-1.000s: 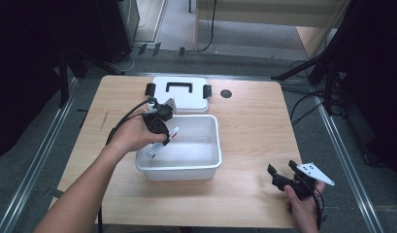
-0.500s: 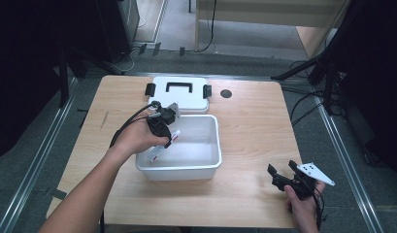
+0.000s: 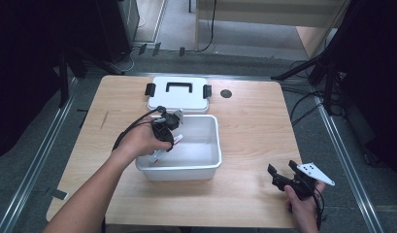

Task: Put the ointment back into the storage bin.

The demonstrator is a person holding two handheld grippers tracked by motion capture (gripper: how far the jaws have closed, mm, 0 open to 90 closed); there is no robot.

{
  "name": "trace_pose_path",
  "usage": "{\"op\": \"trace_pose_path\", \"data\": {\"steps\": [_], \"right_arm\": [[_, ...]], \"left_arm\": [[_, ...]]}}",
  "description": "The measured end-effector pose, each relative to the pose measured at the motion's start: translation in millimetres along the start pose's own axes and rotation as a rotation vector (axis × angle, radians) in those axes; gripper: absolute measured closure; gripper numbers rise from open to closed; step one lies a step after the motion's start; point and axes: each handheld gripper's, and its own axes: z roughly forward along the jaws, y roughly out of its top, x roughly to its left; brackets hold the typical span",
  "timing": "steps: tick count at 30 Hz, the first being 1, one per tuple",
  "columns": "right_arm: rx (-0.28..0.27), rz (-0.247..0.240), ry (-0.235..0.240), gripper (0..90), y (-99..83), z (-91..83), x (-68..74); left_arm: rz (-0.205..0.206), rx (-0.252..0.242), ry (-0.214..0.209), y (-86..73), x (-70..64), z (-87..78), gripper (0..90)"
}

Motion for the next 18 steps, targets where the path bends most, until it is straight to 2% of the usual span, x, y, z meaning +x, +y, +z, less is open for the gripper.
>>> {"op": "trace_pose_path", "data": {"steps": [2,5,7,11,18], "right_arm": [[-0.001,-0.001,0.0,12.5,0.0,0.0,-0.1],[0.0,-0.001,0.0,12.5,0.0,0.0,-0.1],[0.0,0.001,0.0,12.5,0.0,0.0,0.0],[0.0,0.002,-0.001,12.5,0.0,-0.1,0.0],[0.0,0.002,-0.001,12.5,0.0,-0.1,-0.2]], "left_arm": [[-0.011,-0.008,-0.012,0.0,-0.5,0.8,71.4],[-0.006,0.015,-0.011,0.3,-0.6,1.9,71.3],[-0.002,0.002,0.001,0.1,-0.6,3.2,71.3],[-0.009,-0.009,-0.013,1.0,-1.3,3.9,71.3],[-0.012,-0.017,-0.01,2.2,-1.4,3.6,71.2]]}}
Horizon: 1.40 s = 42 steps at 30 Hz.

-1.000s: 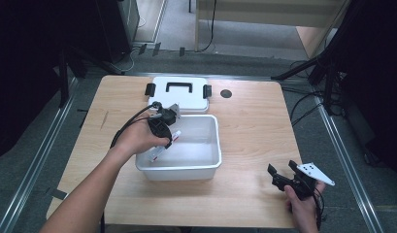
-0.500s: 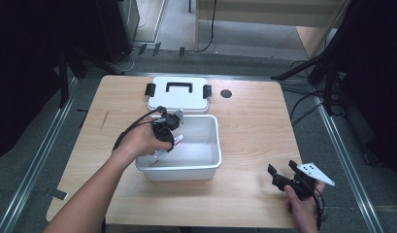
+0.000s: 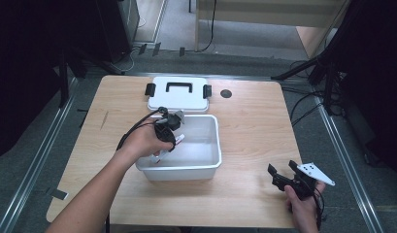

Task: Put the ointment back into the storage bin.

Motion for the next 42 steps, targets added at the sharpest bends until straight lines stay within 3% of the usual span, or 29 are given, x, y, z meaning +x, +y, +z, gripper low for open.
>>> {"op": "trace_pose_path", "data": {"steps": [14,25,33,42], "right_arm": [[0.001,0.001,0.0,12.5,0.0,0.0,-0.1],[0.0,0.001,0.001,12.5,0.1,0.1,-0.1],[0.0,-0.001,0.001,12.6,0.1,0.2,-0.3],[0.002,0.0,-0.002,12.5,0.2,0.4,0.1]], "left_arm": [[-0.01,0.046,0.066,2.2,-3.0,7.3,70.5],[-0.02,0.029,0.034,0.3,-0.5,2.4,71.2],[-0.031,-0.039,-0.022,-3.8,1.6,-12.6,67.1],[-0.021,-0.125,-0.032,-15.0,4.5,-48.1,67.3]]}}
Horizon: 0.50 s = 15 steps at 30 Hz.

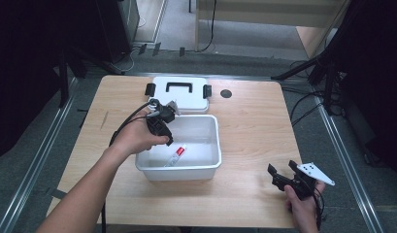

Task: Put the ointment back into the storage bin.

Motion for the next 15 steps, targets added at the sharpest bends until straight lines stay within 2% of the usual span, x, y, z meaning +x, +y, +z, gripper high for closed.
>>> {"op": "trace_pose_path", "data": {"steps": [3,6,9,15], "right_arm": [[0.0,0.0,0.0,12.5,0.0,0.1,0.0],[0.001,-0.001,0.0,12.6,0.0,0.1,0.1],[0.0,-0.002,0.0,12.6,0.0,0.1,0.1],[0.001,-0.004,-0.002,12.6,0.0,0.2,0.2]], "left_arm": [[0.015,-0.02,-0.003,-4.2,2.4,-12.7,64.5],[-0.005,-0.048,-0.005,-9.1,4.9,-22.9,59.6],[-0.011,-0.057,0.004,-13.9,9.2,-32.6,51.9],[-0.036,-0.092,0.036,-24.2,13.8,-48.9,30.0]]}}
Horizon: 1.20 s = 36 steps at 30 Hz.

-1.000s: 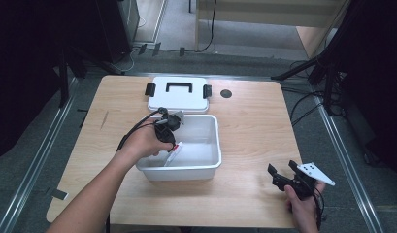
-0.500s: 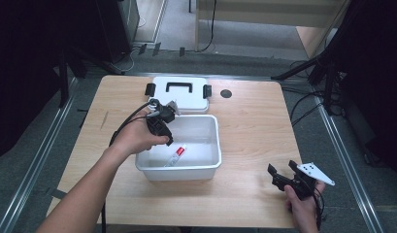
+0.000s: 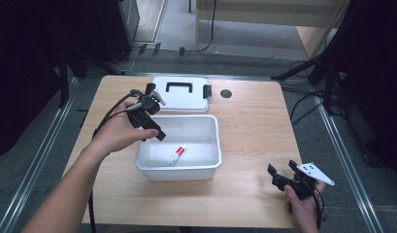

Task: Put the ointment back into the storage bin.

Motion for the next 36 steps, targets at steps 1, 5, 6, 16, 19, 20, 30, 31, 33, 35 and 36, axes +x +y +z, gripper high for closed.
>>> {"op": "trace_pose_path", "data": {"steps": [1,5,6,16,19,20,30,31,33,35,36], "right_arm": [[0.0,0.0,0.0,12.6,0.0,0.0,0.0],[0.0,-0.001,-0.001,12.6,0.0,0.0,0.1],[0.0,-0.001,-0.001,12.6,0.0,0.1,0.1],[0.001,-0.002,-0.001,12.6,0.0,0.2,0.3],[0.002,-0.002,-0.002,12.6,0.1,0.2,0.5],[0.003,-0.002,-0.003,12.6,0.1,0.2,0.5],[0.006,-0.003,-0.004,12.6,0.2,0.4,0.6],[0.006,-0.004,-0.004,12.6,0.2,0.4,0.6],[0.007,-0.007,-0.005,12.7,0.2,0.6,0.6],[0.007,-0.008,-0.007,12.7,0.2,0.7,0.8],[0.008,-0.008,-0.008,12.7,0.3,0.7,0.8]], "left_arm": [[-0.01,-0.007,0.002,-1.6,1.2,-2.9,27.2],[-0.023,0.002,0.002,-10.1,8.2,-12.4,11.3],[-0.026,-0.002,0.001,-12.4,10.6,-14.6,9.2],[-0.115,-0.026,0.061,-41.1,33.0,-13.0,0.0],[-0.135,-0.035,0.057,-50.0,39.8,-9.1,0.0],[-0.149,-0.044,0.054,-53.3,41.4,-8.1,0.0],[-0.235,-0.077,0.04,-92.3,62.0,8.7,0.0],[-0.237,-0.079,0.041,-96.4,63.8,10.0,0.0],[-0.26,-0.096,0.046,-103.7,65.4,13.4,0.0],[-0.273,-0.105,0.052,-110.1,67.4,15.7,0.0],[-0.278,-0.112,0.055,-113.0,68.1,17.1,0.0]]}}
